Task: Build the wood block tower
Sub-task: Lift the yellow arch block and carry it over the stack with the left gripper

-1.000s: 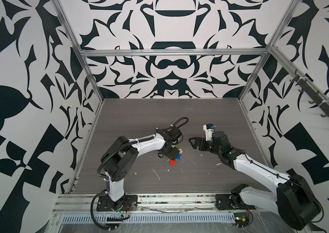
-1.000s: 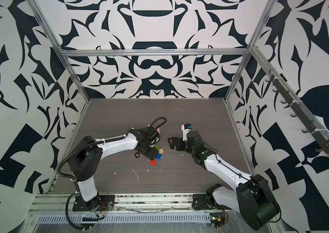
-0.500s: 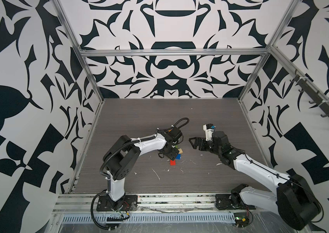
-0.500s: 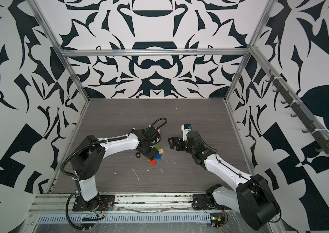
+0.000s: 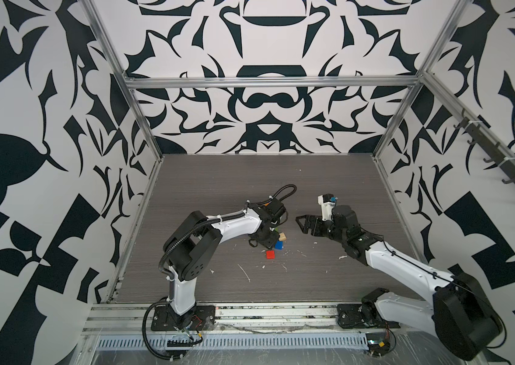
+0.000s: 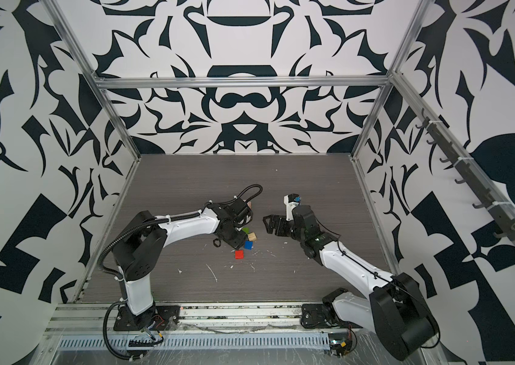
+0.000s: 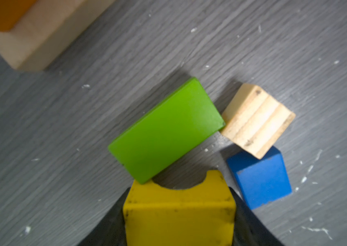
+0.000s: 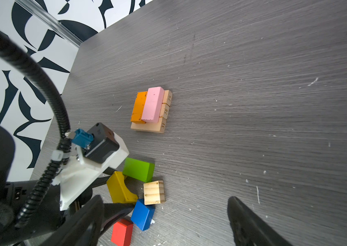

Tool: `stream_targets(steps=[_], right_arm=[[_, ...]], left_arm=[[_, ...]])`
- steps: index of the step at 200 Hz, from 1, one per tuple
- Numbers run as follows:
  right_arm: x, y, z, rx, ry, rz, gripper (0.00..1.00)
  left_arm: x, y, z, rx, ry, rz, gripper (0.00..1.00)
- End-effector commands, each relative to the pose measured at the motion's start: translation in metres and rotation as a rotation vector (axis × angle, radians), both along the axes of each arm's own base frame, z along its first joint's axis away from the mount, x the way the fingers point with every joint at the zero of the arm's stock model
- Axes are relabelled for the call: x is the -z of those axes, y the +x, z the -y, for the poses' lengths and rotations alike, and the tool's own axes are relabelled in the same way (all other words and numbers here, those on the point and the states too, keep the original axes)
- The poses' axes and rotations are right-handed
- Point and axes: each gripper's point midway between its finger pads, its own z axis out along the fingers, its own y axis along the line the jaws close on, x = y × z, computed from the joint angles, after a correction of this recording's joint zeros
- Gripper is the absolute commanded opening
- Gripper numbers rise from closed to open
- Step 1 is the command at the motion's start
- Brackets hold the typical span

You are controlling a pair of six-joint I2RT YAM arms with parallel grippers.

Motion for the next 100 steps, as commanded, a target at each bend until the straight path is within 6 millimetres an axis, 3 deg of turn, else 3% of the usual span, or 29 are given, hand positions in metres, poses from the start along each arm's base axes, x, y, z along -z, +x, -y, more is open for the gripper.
stream_targets(steps=[1, 100], right_arm=[[-0.017, 0.006, -0.006, -0.006, 0.031, 0.044, 0.94], [-0.018, 0.004, -0.006, -0.020, 0.019, 0.041, 0.94]], left_arm=[[-0.005, -0.002, 0.001, -0.030, -0.008, -0.006, 0.61], [-0.042, 0.006, 0.007, -0.224, -0.071, -0.010, 0.45]])
